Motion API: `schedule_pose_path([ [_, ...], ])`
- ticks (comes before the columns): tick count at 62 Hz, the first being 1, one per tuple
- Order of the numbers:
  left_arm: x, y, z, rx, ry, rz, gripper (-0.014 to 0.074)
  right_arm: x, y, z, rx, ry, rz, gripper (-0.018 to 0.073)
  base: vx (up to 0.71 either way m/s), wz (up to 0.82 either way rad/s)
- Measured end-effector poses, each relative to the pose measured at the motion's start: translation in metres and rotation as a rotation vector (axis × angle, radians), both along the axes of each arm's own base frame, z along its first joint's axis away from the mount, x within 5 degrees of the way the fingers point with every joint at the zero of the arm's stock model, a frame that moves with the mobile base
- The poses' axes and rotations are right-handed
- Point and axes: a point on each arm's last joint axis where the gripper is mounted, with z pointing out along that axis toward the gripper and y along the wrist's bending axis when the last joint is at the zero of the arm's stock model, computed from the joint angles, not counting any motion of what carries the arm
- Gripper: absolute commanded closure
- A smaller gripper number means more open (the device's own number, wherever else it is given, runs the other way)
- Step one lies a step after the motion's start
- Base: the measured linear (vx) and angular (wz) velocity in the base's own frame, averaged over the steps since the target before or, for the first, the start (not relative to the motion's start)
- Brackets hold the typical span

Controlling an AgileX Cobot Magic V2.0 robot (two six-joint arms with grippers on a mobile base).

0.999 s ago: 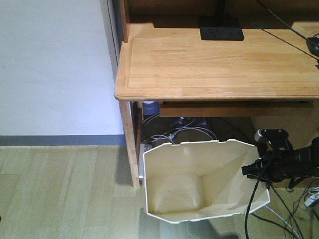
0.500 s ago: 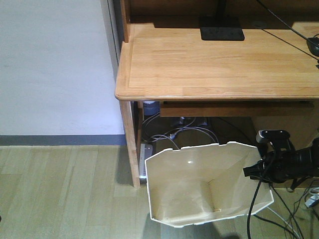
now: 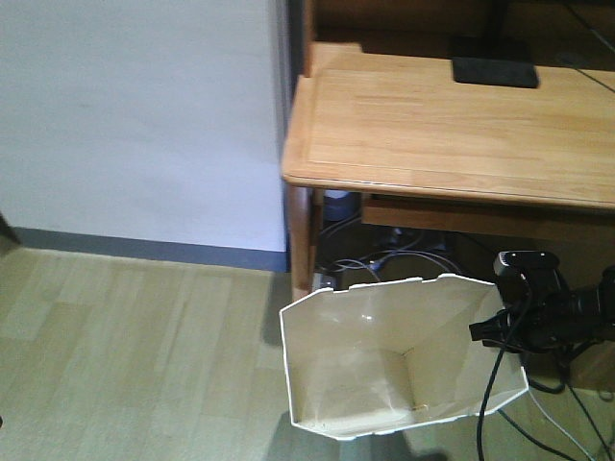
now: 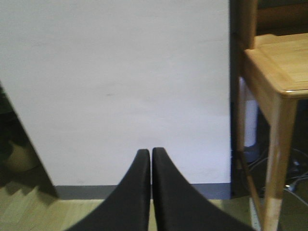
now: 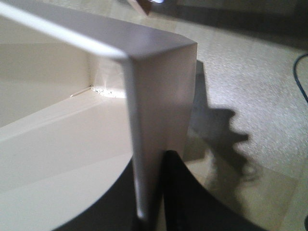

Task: Move trash bin to bedside with robot
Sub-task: 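Hold the bin in the right gripper while the base turns toward the bed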

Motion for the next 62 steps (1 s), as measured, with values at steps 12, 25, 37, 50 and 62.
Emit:
schedule_pose_path([
  [12, 0.0, 0.0, 0.0, 0.0, 0.0, 0.0, 0.0602, 0.0001, 0.0011, 0.0004, 0.013, -0.003, 0.003, 0.057, -0.03, 0.46],
  [25, 0.0, 0.0, 0.0, 0.0, 0.0, 0.0, 0.0602, 0.0003, 0.0021, 0.0007, 0.021, -0.005, 0.006, 0.057, -0.02, 0.45],
  [37, 0.0, 0.0, 0.0, 0.0, 0.0, 0.0, 0.0602, 0.0003, 0.0022, 0.0008, 0.022, -0.005, 0.007, 0.057, 0.01, 0.36],
  [50, 0.0, 0.0, 0.0, 0.0, 0.0, 0.0, 0.0602, 0.0001, 0.0013, 0.0004, 0.011, -0.003, 0.005, 0.057, 0.04, 0.34],
  [62, 0.0, 0.0, 0.0, 0.0, 0.0, 0.0, 0.0602, 0.0, -0.0001, 0.0, -0.001, 0.0, 0.001, 0.057, 0.07, 0.46],
])
